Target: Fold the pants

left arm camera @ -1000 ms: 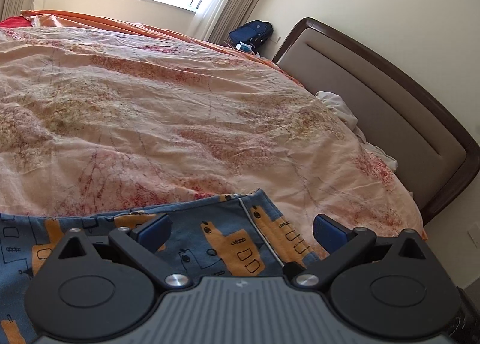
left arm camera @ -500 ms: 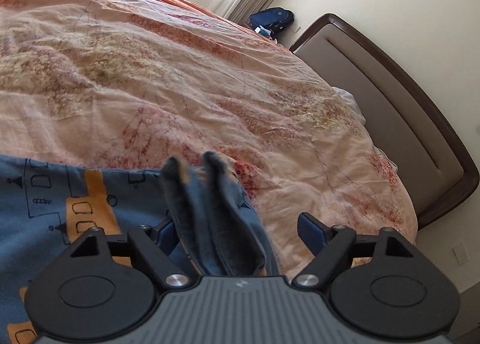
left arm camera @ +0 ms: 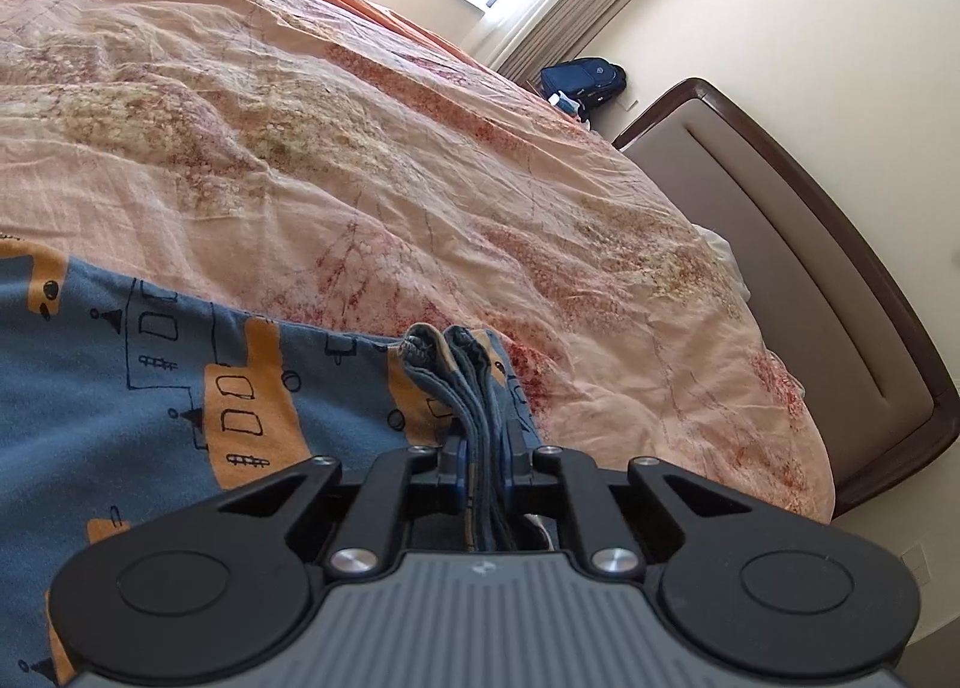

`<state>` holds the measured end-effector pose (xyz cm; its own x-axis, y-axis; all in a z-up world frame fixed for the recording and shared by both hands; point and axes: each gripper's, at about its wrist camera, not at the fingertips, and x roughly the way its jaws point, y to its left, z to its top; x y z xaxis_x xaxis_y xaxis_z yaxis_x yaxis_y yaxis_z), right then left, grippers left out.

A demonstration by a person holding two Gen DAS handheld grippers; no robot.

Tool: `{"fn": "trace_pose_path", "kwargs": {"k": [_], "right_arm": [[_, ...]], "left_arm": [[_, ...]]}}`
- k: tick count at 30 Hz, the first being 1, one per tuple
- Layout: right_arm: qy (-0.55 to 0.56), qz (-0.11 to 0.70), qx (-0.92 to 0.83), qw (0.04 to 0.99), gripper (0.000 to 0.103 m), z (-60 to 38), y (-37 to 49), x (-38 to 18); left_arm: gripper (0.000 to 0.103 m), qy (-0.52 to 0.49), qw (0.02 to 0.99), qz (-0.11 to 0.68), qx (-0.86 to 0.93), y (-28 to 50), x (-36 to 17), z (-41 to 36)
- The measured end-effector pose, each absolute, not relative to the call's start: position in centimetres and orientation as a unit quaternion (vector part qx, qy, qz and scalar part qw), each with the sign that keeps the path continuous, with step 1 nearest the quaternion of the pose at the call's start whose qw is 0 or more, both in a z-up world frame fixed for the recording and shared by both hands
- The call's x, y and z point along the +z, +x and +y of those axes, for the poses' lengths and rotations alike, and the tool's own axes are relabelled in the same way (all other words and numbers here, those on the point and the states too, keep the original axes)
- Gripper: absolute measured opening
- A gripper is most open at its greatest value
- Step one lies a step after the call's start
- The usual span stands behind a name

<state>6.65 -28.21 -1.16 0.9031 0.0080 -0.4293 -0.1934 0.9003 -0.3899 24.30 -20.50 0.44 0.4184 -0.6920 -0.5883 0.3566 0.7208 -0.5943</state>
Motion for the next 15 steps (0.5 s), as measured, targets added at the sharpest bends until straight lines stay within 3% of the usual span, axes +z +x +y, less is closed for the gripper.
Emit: {"fn": "trace_pose_path", "kwargs": {"k": [3,5,7,9,11,15], "right_arm": [[-0.23,0.21,0.037,0.95,0.041,-28.1,6.5,-0.8],[-0.232,0.21,0.029,0.949,0.045,-28.1,6.5,-0.6],[-0.232,0.21,0.027,0.949,0.042,-27.9,6.5,-0.4],[-0.234,0.209,0.028,0.949,0.024,-27.5,6.4,0.0],[-0.239,0.207,0.034,0.948,0.017,-26.9,6.2,0.6],[-0.234,0.199,0.049,0.95,0.017,-25.3,5.7,1.9]], "left_arm": [[0.01,-0.198,0.82,0.431,-0.32,23.8,1.4,-20.1],[0.01,-0.2,0.822,0.426,-0.322,23.3,2.2,-19.6],[0.01,-0.198,0.825,0.423,-0.32,22.9,2.9,-19.1],[0.01,-0.195,0.828,0.421,-0.316,22.5,3.5,-18.4],[0.01,-0.194,0.831,0.418,-0.311,22.3,4.0,-17.5],[0.009,-0.19,0.84,0.412,-0.298,22.2,5.1,-14.9]]}}
